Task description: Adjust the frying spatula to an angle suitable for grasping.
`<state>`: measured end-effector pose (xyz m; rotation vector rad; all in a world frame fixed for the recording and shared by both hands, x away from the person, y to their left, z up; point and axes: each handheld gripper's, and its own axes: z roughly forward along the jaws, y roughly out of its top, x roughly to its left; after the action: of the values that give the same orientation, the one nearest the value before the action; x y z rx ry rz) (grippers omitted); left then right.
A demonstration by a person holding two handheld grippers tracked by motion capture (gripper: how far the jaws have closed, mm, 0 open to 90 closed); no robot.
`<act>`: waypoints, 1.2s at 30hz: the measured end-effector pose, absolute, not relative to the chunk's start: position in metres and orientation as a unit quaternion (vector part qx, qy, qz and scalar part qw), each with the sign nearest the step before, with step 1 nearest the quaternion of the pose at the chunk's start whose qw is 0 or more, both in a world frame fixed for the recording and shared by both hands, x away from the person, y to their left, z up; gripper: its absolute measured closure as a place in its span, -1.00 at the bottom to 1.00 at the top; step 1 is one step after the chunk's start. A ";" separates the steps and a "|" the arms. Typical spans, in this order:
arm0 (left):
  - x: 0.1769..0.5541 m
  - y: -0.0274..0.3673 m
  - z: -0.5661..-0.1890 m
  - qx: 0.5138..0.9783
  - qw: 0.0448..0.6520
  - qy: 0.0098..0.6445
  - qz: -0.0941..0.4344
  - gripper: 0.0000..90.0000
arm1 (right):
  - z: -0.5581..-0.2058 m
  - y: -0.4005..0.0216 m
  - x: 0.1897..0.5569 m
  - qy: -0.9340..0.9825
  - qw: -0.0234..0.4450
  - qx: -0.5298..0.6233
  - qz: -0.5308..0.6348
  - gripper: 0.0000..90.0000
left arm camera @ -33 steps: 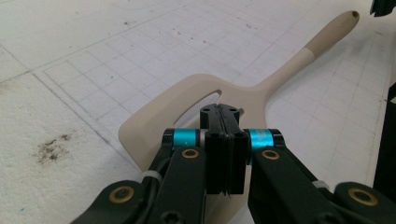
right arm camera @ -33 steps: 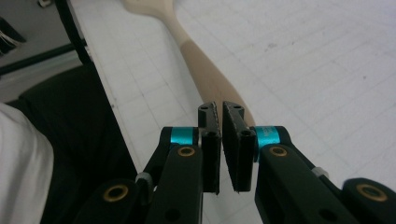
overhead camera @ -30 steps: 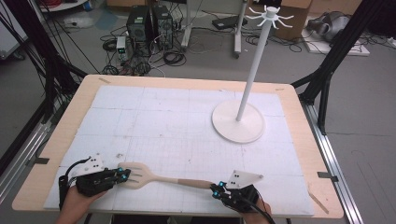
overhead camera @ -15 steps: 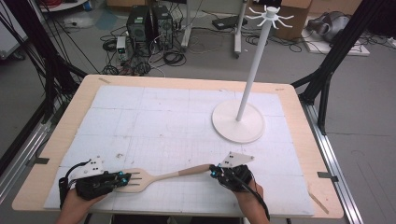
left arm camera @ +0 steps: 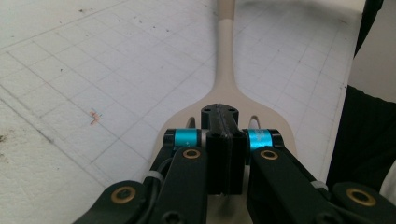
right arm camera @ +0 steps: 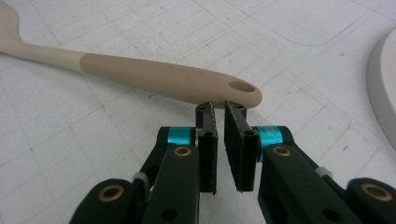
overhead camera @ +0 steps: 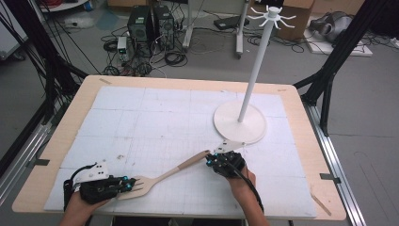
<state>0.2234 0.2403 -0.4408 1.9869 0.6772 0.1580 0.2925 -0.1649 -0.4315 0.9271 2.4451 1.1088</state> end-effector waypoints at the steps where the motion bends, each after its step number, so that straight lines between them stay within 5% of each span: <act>1: 0.223 0.240 -0.441 0.820 0.495 0.279 0.065 0.99 | -0.432 -0.165 0.293 0.851 0.150 0.323 0.386 0.82; 6: 0.224 0.245 -0.437 0.798 0.528 0.284 0.065 0.74 | -0.426 -0.182 0.283 0.836 0.159 0.337 0.402 0.73; 9: 0.225 0.249 -0.434 0.776 0.548 0.303 0.079 0.38 | -0.423 -0.198 0.273 0.826 0.170 0.351 0.407 0.55; 10: 0.226 0.251 -0.433 0.768 0.553 0.311 0.086 0.07 | -0.420 -0.212 0.263 0.818 0.193 0.359 0.405 0.30; 11: 0.227 0.253 -0.431 0.755 0.562 0.323 0.098 -0.01 | -0.419 -0.217 0.260 0.813 0.203 0.365 0.406 0.19; 13: 0.228 0.256 -0.429 0.747 0.567 0.331 0.108 -0.07 | -0.418 -0.224 0.255 0.806 0.209 0.374 0.408 0.07; 15: 0.229 0.258 -0.428 0.738 0.572 0.338 0.114 -0.24 | -0.412 -0.245 0.243 0.780 0.241 0.403 0.414 -0.29; 20: 0.232 0.262 -0.423 0.714 0.588 0.354 0.137 -0.45 | -0.406 -0.267 0.228 0.754 0.260 0.422 0.431 -0.60; 36: 0.226 0.269 -0.419 0.704 0.583 0.363 0.183 -0.53 | -0.409 -0.298 0.203 0.716 0.283 0.449 0.454 -0.63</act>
<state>0.2262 0.2689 -0.4190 1.6429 0.8480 0.4273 0.2032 -0.2978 -0.4088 1.2016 1.9166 1.2147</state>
